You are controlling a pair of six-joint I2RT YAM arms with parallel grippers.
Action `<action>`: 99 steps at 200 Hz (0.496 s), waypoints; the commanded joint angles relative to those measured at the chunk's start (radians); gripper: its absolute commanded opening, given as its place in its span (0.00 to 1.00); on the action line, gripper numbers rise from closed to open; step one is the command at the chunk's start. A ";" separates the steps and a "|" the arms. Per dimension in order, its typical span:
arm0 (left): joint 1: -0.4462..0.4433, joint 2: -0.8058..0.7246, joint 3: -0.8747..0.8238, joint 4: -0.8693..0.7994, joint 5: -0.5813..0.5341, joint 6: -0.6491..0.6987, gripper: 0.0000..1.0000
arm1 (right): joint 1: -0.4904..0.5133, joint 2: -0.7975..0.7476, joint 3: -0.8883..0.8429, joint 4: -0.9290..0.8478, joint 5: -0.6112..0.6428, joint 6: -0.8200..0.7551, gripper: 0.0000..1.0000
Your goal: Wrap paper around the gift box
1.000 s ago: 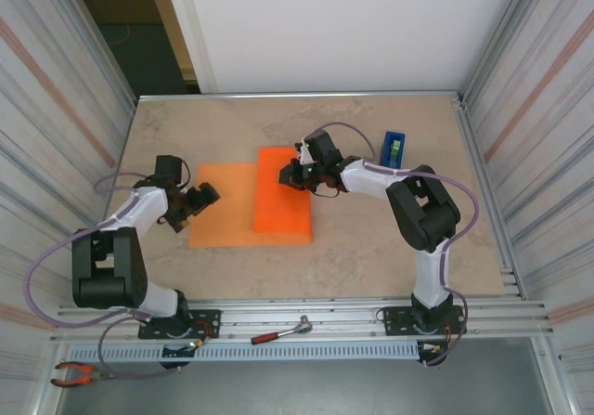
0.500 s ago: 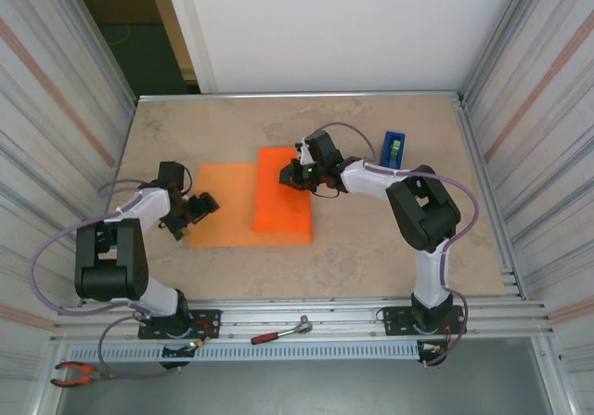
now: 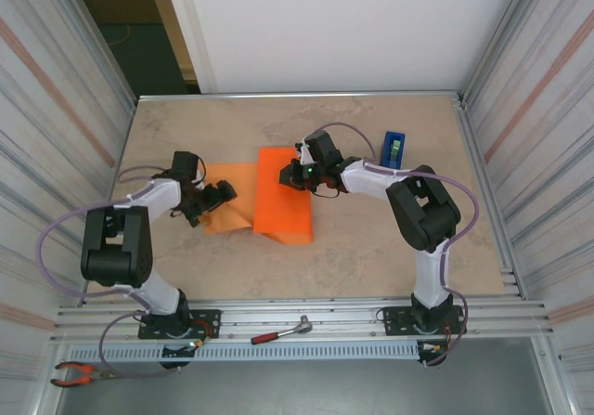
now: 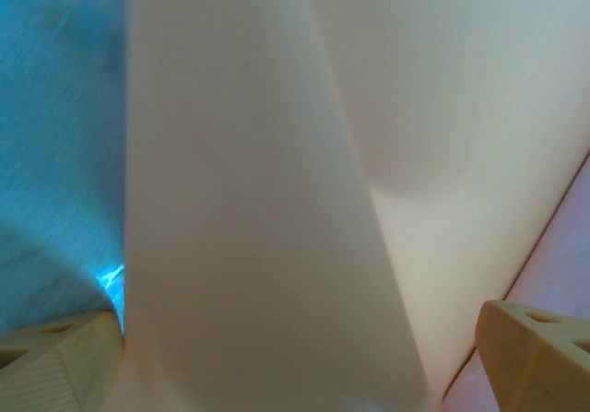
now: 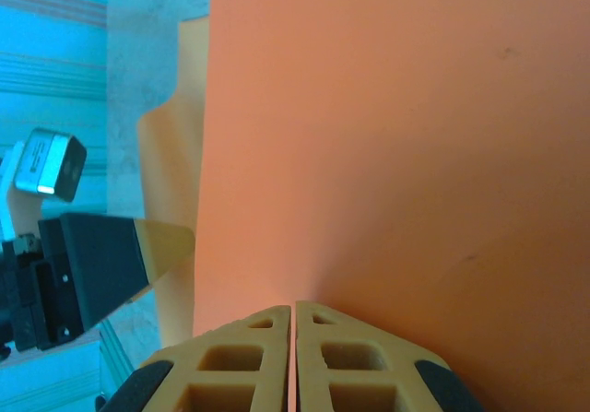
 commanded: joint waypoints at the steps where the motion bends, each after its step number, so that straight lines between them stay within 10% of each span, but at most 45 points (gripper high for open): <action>1: 0.036 0.056 0.091 0.170 0.076 0.082 0.99 | 0.016 0.079 -0.055 -0.148 0.036 -0.033 0.11; 62: 0.128 -0.055 0.176 0.048 0.053 0.099 0.99 | 0.009 0.072 -0.052 -0.137 0.031 -0.031 0.11; 99: 0.022 -0.063 0.180 0.054 0.163 0.060 0.99 | 0.001 0.059 -0.047 -0.137 0.023 -0.030 0.10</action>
